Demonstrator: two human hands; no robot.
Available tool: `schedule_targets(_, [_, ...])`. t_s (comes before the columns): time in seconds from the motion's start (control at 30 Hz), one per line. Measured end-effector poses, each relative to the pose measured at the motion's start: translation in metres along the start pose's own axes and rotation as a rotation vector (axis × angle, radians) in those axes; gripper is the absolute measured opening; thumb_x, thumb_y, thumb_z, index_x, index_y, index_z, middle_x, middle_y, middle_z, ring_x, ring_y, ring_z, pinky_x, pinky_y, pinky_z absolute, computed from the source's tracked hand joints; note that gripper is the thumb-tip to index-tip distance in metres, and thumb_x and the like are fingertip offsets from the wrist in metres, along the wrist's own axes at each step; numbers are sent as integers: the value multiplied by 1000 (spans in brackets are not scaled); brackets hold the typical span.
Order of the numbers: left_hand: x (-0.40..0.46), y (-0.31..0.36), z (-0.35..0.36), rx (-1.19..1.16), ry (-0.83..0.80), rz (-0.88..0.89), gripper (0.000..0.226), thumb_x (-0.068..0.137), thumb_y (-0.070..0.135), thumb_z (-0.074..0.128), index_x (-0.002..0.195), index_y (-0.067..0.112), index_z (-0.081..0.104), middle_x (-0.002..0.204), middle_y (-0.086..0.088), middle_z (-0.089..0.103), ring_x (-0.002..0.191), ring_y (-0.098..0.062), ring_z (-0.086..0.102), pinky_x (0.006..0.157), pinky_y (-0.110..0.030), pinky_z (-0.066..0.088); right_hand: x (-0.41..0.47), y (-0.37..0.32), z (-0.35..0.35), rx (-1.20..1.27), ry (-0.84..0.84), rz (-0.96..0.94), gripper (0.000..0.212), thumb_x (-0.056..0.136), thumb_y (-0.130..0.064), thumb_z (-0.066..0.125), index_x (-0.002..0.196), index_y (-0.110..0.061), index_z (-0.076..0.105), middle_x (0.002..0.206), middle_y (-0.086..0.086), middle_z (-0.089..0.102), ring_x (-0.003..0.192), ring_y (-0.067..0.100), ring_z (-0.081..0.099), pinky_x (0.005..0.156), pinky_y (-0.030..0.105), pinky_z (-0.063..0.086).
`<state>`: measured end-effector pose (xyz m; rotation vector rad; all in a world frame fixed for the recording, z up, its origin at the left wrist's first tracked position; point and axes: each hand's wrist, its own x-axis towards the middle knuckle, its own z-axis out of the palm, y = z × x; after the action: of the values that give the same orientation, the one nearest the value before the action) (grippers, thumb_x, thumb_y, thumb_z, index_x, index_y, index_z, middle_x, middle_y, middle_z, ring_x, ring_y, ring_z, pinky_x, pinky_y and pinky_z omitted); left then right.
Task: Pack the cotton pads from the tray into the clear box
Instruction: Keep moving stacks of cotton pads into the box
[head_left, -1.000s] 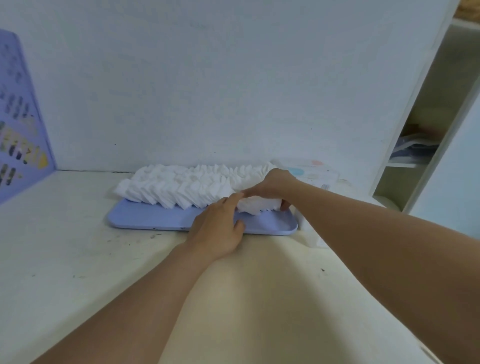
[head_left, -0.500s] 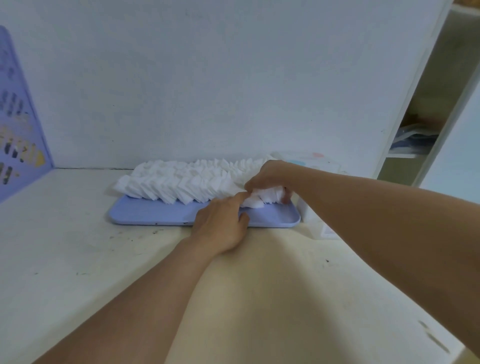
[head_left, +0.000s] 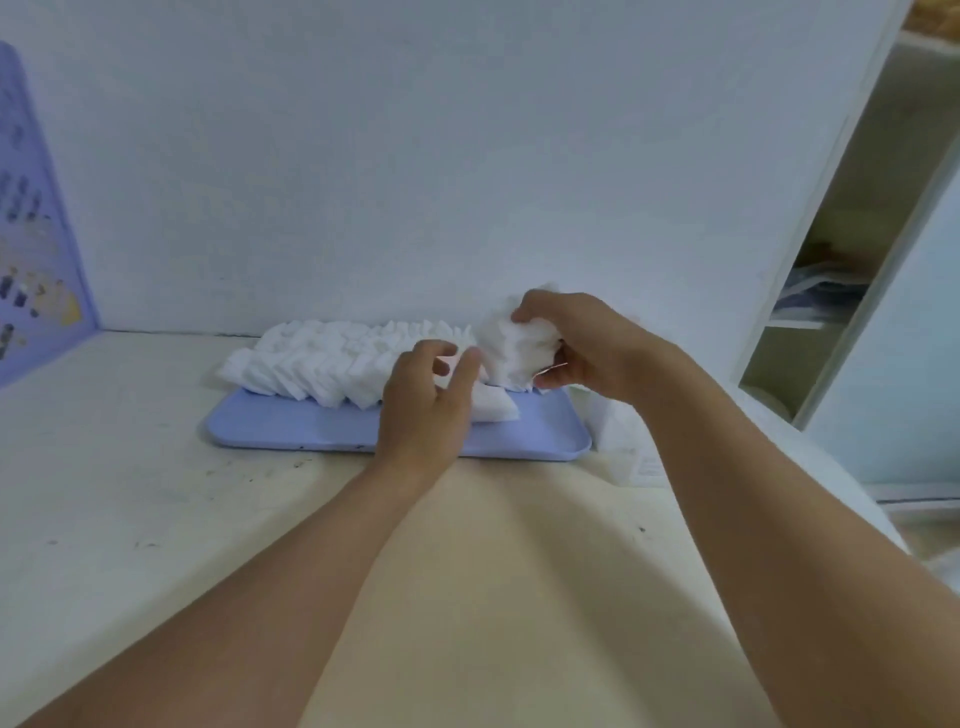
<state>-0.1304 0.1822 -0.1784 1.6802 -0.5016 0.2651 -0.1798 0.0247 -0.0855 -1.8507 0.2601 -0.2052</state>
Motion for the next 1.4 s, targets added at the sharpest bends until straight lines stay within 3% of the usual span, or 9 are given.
schedule_targets(0.1, [-3,24,-7,-581,-309,-430,44,84,66,59,93,27,78,102,-3,76,86,-24,75,63,-38,59,-17,24,15,6,-203,-65,13,93,-23,62,86,-13,68,73,4,67,60,16,61,51,26,47])
schedule_targets(0.23, [-8,21,-18,-739,-530,-588,45,88,36,66,121,4,67,118,-24,71,101,-38,72,77,-39,63,-19,40,23,-137,-86,-215,18,94,-25,66,86,-10,65,70,-1,65,58,12,58,53,26,45])
schedule_targets(0.4, [-9,20,-12,-748,-420,-535,37,101,22,56,131,-1,57,120,-20,69,107,-36,70,87,-41,61,-23,50,19,-132,87,-420,34,87,-30,79,117,-17,70,107,-1,73,90,18,72,76,31,60])
schedule_targets(0.57, [-10,26,-11,-815,-424,-600,41,93,23,64,129,3,62,111,-18,73,98,-30,71,78,-41,62,-20,50,14,23,53,-430,17,93,-9,71,108,-1,71,99,20,72,86,34,71,82,52,57])
schedule_targets(0.8, [-7,13,-7,-707,-446,-558,37,96,7,62,132,5,59,126,-17,69,117,-32,67,89,-43,60,-10,65,13,119,41,-343,15,96,-12,68,106,-3,75,102,15,76,91,23,74,84,44,62])
schedule_targets(0.97, [-2,6,-8,-728,-372,-540,35,95,3,63,129,10,59,125,-14,69,104,-28,71,80,-43,63,-10,53,-1,210,271,-468,7,95,-15,70,97,-15,76,86,8,70,79,19,61,67,28,51])
schedule_targets(1.13, [-3,6,-9,-559,-364,-420,31,92,7,69,116,25,65,114,-8,71,87,-20,76,66,-36,61,-19,48,-14,235,-60,-386,27,71,-23,86,92,-10,77,81,13,69,74,24,59,65,31,46])
schedule_targets(1.23, [-6,11,-8,-536,-454,-375,29,90,12,64,112,29,70,111,-6,75,93,-20,74,70,-36,61,-18,52,-4,26,-67,-376,11,82,-10,81,91,-6,77,63,2,67,55,11,56,51,20,46])
schedule_targets(1.4, [-9,20,-7,-540,-462,-433,25,102,18,49,115,24,70,114,-8,73,98,-23,71,67,-36,61,-17,54,-4,15,-64,-330,10,89,-7,75,98,-4,76,69,1,70,56,11,58,50,20,48])
